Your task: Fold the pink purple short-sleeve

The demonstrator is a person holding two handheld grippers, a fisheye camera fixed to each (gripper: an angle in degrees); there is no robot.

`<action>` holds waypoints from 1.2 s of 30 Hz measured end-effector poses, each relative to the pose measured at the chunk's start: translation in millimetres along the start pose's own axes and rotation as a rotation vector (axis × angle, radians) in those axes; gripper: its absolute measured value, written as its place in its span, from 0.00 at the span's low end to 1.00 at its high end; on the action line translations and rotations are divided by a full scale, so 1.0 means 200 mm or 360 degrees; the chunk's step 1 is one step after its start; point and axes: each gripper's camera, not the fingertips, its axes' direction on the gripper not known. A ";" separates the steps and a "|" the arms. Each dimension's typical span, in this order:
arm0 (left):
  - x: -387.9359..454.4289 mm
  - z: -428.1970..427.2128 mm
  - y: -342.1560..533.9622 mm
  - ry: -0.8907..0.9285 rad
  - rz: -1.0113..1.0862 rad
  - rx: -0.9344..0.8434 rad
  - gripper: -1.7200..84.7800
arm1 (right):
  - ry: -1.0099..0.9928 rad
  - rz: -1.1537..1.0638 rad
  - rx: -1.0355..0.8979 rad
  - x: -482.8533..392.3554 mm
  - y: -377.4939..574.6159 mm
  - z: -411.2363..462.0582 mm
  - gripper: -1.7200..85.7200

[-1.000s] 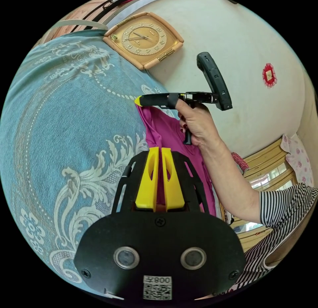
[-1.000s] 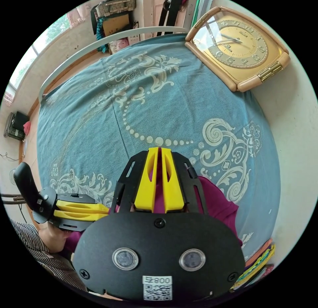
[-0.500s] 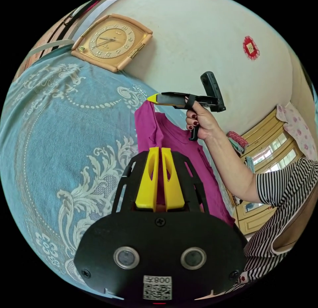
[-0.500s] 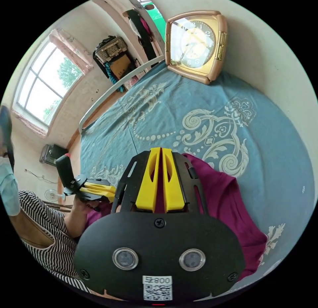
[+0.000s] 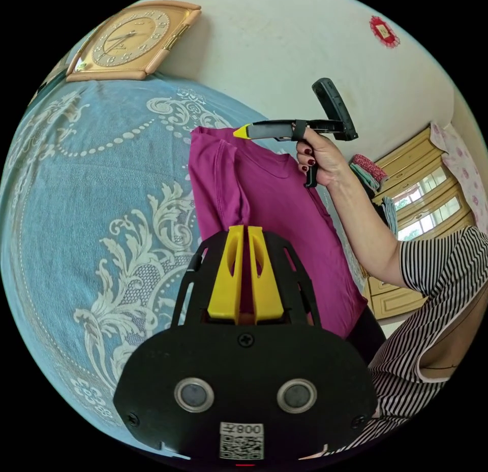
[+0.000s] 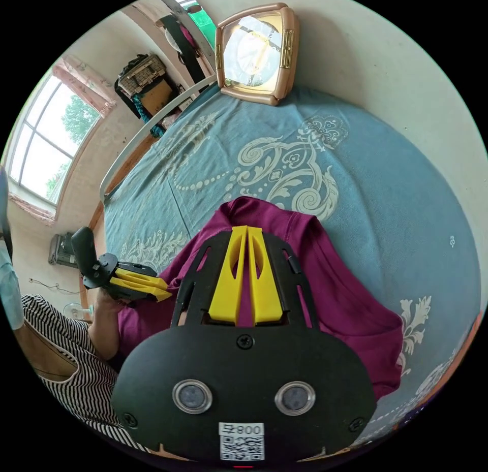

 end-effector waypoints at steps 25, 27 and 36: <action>0.09 -0.08 -0.32 -0.0109 -0.0021 -0.0038 0.02 | -0.0153 -0.0181 0.0007 -0.10 0.09 0.16 0.02; 0.11 -0.10 -0.33 -0.0119 -0.0013 -0.0020 0.02 | -0.0177 -0.0207 0.0013 -0.13 0.15 0.14 0.02; 0.12 -0.23 -0.34 -0.0038 -0.0037 0.0080 0.02 | -0.0247 -0.0299 -0.0161 -0.23 0.42 0.28 0.02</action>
